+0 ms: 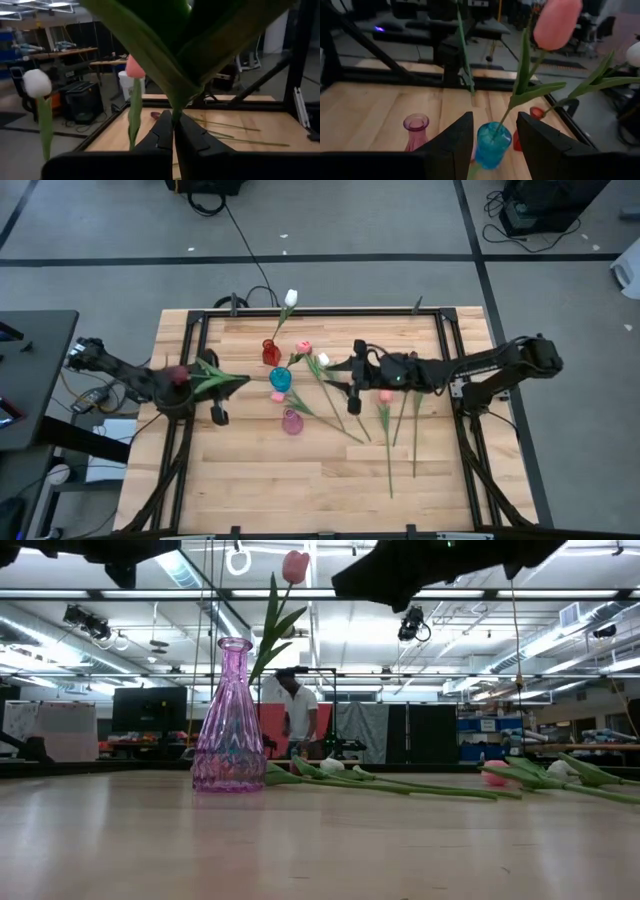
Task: Sort flowers into vase by color
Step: Put the bottom left red flower into the purple vase
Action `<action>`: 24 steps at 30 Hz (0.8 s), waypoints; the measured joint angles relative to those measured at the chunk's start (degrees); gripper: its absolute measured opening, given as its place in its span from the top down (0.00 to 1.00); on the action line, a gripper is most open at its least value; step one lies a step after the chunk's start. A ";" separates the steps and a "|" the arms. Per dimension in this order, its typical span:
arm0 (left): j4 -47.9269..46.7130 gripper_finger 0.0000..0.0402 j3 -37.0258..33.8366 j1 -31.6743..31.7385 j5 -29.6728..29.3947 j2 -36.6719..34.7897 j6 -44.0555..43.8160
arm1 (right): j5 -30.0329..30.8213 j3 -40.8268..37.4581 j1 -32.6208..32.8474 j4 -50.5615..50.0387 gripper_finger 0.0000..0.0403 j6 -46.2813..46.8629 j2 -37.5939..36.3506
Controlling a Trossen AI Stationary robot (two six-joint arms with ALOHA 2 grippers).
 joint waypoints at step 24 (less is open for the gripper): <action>-6.98 0.98 7.70 0.21 13.40 8.25 -12.97 | -9.37 -4.00 -9.37 9.09 0.60 -1.16 -0.10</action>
